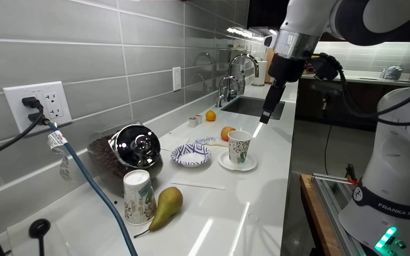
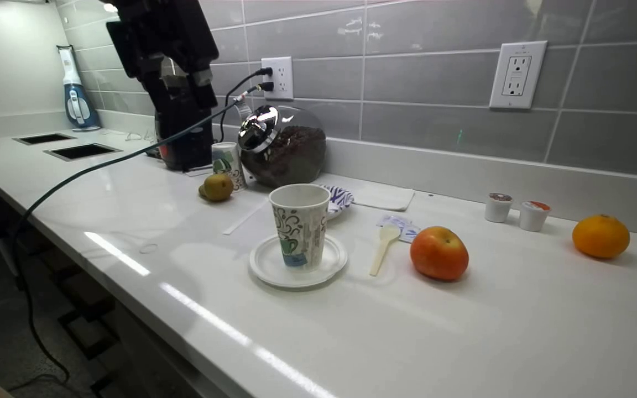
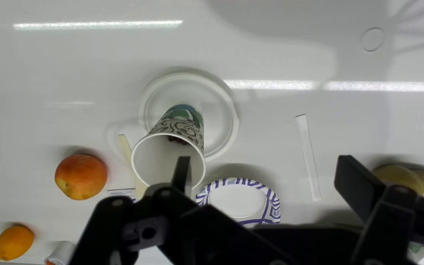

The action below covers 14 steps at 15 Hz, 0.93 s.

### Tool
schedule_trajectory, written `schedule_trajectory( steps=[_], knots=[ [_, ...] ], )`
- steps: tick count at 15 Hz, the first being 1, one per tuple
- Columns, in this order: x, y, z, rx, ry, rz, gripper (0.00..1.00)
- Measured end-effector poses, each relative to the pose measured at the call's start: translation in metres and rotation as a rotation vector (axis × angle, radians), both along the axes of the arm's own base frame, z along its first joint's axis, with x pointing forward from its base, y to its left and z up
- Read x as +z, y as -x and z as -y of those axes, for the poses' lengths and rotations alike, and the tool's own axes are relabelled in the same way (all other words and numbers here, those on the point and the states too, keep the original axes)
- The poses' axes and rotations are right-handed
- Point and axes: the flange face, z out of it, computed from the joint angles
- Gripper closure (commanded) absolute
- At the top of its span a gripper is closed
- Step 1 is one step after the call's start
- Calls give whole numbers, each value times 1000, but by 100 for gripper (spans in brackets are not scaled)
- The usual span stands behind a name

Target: Put the drinking straw inside the paper cup

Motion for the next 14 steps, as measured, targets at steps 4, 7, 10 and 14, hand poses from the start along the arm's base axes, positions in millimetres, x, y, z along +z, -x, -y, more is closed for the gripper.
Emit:
schedule_trajectory(
  steps=[4, 7, 10, 14],
  knots=[
    [2, -1, 0, 0, 0, 2, 0],
    [15, -9, 7, 5, -15, 22, 0],
    [18, -25, 25, 72, -56, 40, 0],
    [3, -50, 43, 183, -118, 50, 0]
  ],
)
